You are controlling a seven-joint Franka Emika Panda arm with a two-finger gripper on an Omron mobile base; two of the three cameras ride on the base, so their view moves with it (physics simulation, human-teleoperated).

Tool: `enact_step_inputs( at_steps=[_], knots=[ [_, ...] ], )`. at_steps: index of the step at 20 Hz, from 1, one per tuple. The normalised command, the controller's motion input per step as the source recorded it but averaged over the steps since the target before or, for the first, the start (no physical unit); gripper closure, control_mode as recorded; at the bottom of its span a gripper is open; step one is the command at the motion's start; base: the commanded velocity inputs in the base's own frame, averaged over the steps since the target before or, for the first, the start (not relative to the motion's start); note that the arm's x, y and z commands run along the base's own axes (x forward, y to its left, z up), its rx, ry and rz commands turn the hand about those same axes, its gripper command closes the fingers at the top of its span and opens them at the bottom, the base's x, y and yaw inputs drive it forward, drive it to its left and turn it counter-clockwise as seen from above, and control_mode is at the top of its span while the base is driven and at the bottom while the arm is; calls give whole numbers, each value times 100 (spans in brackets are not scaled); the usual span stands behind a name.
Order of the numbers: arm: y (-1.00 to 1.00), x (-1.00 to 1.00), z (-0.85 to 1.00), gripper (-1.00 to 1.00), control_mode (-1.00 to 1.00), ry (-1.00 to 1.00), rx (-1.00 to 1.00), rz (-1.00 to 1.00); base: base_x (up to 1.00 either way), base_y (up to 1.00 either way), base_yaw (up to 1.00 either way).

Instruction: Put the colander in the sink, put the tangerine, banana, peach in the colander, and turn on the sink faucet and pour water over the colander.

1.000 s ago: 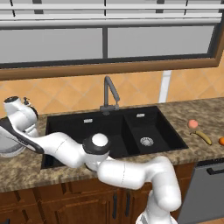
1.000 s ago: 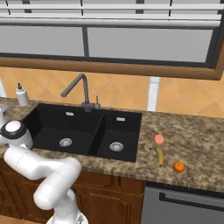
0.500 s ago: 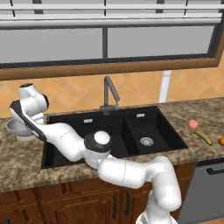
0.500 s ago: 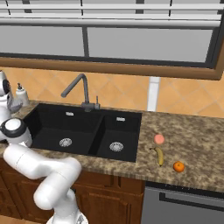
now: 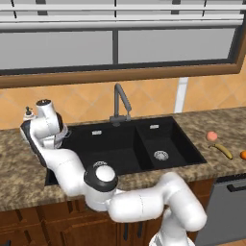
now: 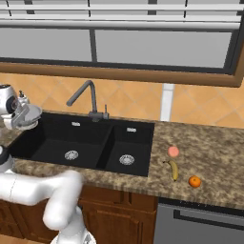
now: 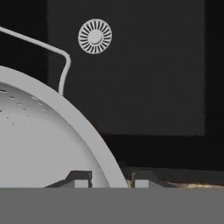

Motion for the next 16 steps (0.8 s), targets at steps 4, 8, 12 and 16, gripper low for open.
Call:
enact_step_inputs(
  at_steps=[4,8,12,16],
  knots=[
    [-48,-62,-8,100,-100,-28,28,-42,0,0,0],
    [-57,-43,8,100,-100,-15,21,-49,0,0,0],
    [-99,-19,0,100,-100,1,15,-52,0,0,0],
    [-100,-10,7,100,-100,5,19,-45,0,0,0]
  ],
)
